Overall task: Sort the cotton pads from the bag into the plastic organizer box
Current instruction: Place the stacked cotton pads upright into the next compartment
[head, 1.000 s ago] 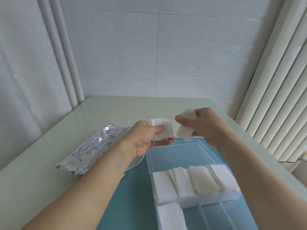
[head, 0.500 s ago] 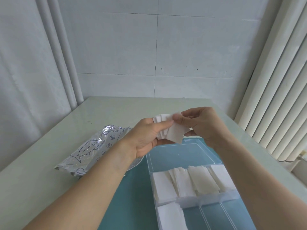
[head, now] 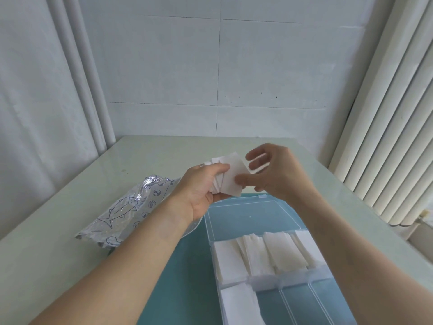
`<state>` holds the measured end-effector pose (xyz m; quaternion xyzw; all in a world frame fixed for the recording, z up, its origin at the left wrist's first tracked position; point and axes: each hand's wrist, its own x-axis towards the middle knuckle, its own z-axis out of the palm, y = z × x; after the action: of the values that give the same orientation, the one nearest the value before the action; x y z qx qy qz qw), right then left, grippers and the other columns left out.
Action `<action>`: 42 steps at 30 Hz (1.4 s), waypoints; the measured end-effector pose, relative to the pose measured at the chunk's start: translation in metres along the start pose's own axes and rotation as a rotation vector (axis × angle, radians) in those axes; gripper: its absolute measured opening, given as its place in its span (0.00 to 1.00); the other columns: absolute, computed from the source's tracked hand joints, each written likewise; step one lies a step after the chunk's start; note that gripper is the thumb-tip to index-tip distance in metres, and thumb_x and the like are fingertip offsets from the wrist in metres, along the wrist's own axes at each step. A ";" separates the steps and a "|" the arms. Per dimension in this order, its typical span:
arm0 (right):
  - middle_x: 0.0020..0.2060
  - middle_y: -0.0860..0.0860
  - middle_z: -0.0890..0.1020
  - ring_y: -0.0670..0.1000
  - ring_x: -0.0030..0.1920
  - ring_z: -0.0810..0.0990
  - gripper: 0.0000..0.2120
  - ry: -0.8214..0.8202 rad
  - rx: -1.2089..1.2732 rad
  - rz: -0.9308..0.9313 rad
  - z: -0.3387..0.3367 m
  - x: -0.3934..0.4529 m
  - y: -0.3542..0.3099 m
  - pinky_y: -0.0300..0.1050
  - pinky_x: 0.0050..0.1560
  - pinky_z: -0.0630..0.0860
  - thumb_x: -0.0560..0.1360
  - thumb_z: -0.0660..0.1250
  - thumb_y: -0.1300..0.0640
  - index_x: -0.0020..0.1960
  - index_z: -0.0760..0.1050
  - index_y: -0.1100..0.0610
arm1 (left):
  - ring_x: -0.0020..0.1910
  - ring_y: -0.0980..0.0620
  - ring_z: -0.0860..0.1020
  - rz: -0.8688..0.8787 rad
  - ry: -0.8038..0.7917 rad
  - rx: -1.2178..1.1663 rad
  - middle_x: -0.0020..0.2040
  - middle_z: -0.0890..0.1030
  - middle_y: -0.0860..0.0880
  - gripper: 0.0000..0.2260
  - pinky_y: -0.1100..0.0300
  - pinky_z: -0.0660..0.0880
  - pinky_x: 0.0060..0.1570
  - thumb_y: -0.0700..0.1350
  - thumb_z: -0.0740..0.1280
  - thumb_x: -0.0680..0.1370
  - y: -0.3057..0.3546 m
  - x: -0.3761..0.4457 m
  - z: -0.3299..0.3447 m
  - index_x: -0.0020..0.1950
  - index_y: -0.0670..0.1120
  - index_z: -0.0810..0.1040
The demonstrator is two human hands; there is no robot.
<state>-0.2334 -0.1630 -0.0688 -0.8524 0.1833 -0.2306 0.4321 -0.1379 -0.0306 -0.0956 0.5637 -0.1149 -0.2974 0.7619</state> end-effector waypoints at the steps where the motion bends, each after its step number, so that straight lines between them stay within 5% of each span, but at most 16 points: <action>1: 0.43 0.47 0.81 0.47 0.34 0.81 0.19 0.029 -0.078 -0.050 0.001 0.000 0.000 0.39 0.32 0.77 0.62 0.84 0.57 0.48 0.80 0.50 | 0.43 0.41 0.83 -0.002 0.002 0.011 0.51 0.84 0.37 0.12 0.51 0.83 0.39 0.39 0.69 0.78 -0.001 0.000 -0.001 0.60 0.38 0.78; 3: 0.43 0.45 0.79 0.45 0.36 0.78 0.15 0.025 -0.203 -0.138 0.001 0.001 0.001 0.30 0.28 0.69 0.64 0.83 0.56 0.46 0.82 0.47 | 0.43 0.42 0.84 0.001 0.000 0.033 0.51 0.84 0.38 0.13 0.53 0.83 0.37 0.40 0.69 0.78 -0.001 0.000 -0.001 0.61 0.38 0.78; 6: 0.40 0.44 0.79 0.44 0.36 0.77 0.10 -0.026 -0.266 -0.180 0.004 0.001 0.002 0.28 0.29 0.70 0.67 0.81 0.55 0.47 0.84 0.49 | 0.38 0.45 0.83 0.003 0.008 0.050 0.46 0.84 0.41 0.11 0.55 0.80 0.32 0.44 0.68 0.79 0.001 -0.001 -0.002 0.59 0.41 0.80; 12: 0.43 0.48 0.81 0.45 0.36 0.78 0.17 -0.007 -0.289 -0.184 0.001 0.004 0.005 0.32 0.28 0.72 0.65 0.82 0.53 0.51 0.82 0.50 | 0.39 0.44 0.83 -0.008 0.017 0.083 0.50 0.83 0.38 0.12 0.56 0.80 0.30 0.44 0.68 0.79 0.001 -0.001 -0.001 0.59 0.39 0.79; 17: 0.45 0.45 0.77 0.44 0.40 0.78 0.20 -0.039 -0.362 -0.306 0.004 0.001 0.001 0.33 0.34 0.70 0.69 0.80 0.55 0.57 0.78 0.45 | 0.37 0.44 0.84 -0.023 -0.015 0.068 0.42 0.84 0.42 0.06 0.55 0.82 0.32 0.42 0.67 0.79 0.002 -0.003 -0.003 0.50 0.40 0.80; 22: 0.43 0.41 0.72 0.41 0.40 0.74 0.10 -0.078 -0.438 -0.325 0.004 0.001 0.000 0.28 0.37 0.65 0.70 0.79 0.51 0.47 0.80 0.46 | 0.36 0.47 0.84 -0.008 -0.021 0.127 0.42 0.84 0.43 0.08 0.57 0.80 0.29 0.42 0.66 0.80 0.002 0.000 -0.006 0.55 0.39 0.80; 27: 0.34 0.44 0.84 0.45 0.36 0.82 0.08 -0.154 -0.318 -0.253 -0.015 -0.002 -0.009 0.45 0.39 0.79 0.70 0.79 0.56 0.39 0.80 0.50 | 0.41 0.37 0.84 0.121 -0.021 0.301 0.50 0.83 0.34 0.08 0.47 0.83 0.38 0.40 0.66 0.81 0.003 0.003 -0.012 0.55 0.35 0.78; 30: 0.30 0.46 0.85 0.52 0.36 0.84 0.07 -0.226 -0.350 -0.207 -0.020 -0.005 -0.013 0.50 0.39 0.81 0.69 0.79 0.57 0.38 0.82 0.50 | 0.40 0.39 0.84 0.219 -0.131 0.504 0.48 0.84 0.35 0.07 0.48 0.83 0.41 0.40 0.65 0.82 0.007 -0.003 -0.014 0.54 0.37 0.80; 35: 0.31 0.45 0.85 0.44 0.33 0.83 0.16 -0.230 -0.394 -0.172 -0.015 -0.004 -0.009 0.37 0.29 0.75 0.65 0.81 0.57 0.48 0.79 0.49 | 0.43 0.39 0.85 0.225 -0.411 0.766 0.46 0.85 0.38 0.11 0.47 0.82 0.44 0.44 0.68 0.80 0.012 -0.014 -0.014 0.55 0.36 0.79; 38: 0.32 0.43 0.84 0.41 0.33 0.81 0.11 -0.222 -0.429 -0.172 -0.014 -0.003 -0.007 0.45 0.35 0.82 0.63 0.83 0.54 0.42 0.83 0.48 | 0.44 0.38 0.84 0.223 -0.426 0.757 0.47 0.84 0.37 0.11 0.47 0.82 0.44 0.45 0.66 0.81 0.011 -0.014 -0.016 0.56 0.36 0.78; 42: 0.32 0.44 0.83 0.40 0.31 0.79 0.10 -0.174 -0.409 -0.131 -0.018 -0.003 -0.007 0.37 0.32 0.76 0.63 0.83 0.50 0.37 0.82 0.50 | 0.44 0.38 0.84 0.200 -0.445 0.671 0.48 0.84 0.35 0.13 0.49 0.83 0.44 0.45 0.62 0.83 0.010 -0.010 -0.020 0.58 0.36 0.77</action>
<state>-0.2447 -0.1695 -0.0543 -0.9490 0.1325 -0.1416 0.2486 -0.1319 -0.0071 -0.0913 0.6889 -0.4215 -0.2823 0.5177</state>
